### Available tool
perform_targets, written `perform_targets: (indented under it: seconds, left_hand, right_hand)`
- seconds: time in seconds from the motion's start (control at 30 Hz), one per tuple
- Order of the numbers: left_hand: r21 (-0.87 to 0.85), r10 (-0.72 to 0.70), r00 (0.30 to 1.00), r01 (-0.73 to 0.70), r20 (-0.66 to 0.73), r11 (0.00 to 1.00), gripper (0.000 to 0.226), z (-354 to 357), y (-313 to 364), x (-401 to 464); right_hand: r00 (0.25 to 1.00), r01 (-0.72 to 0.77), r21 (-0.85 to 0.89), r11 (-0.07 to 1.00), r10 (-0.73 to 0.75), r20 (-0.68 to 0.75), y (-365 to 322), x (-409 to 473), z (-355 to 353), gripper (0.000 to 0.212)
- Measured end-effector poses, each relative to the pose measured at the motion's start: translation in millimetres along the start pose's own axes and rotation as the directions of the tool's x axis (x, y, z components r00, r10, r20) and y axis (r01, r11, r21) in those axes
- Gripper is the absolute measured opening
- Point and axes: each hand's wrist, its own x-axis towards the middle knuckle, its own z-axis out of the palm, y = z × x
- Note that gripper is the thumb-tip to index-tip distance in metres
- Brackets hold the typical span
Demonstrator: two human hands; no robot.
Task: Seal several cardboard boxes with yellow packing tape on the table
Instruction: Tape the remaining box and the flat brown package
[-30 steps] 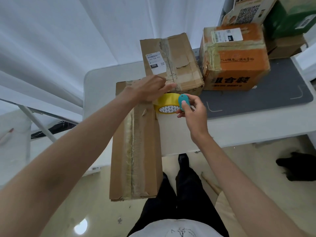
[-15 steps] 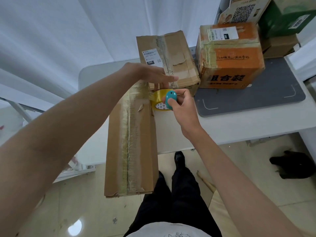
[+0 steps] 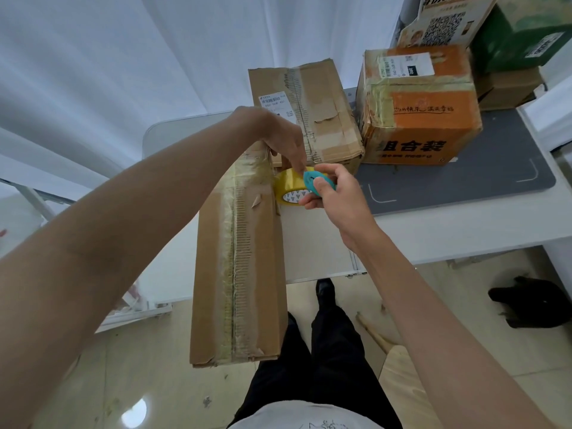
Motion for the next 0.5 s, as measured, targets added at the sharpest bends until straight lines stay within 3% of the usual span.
perform_targets:
  seconds: [0.1,0.23,0.5]
  left_hand:
    - [-0.076,-0.016,1.000,0.017,0.013,0.997,0.042,-0.1,-0.3,0.0]
    - [-0.179,-0.008,0.999,0.014,0.034,0.984,0.047,0.4,-4.2,0.8]
    - [-0.234,0.023,0.999,-0.011,0.047,0.972,0.044,3.0,-8.0,0.0]
  right_hand:
    - [1.000,-0.010,-0.130,0.991,0.013,0.019,-0.4,2.4,4.7,0.019]
    - [0.992,-0.106,-0.079,0.991,0.111,0.065,-4.7,4.3,14.6,0.019]
    - [0.996,-0.011,-0.365,0.931,0.043,0.080,-2.3,10.3,32.7,0.017]
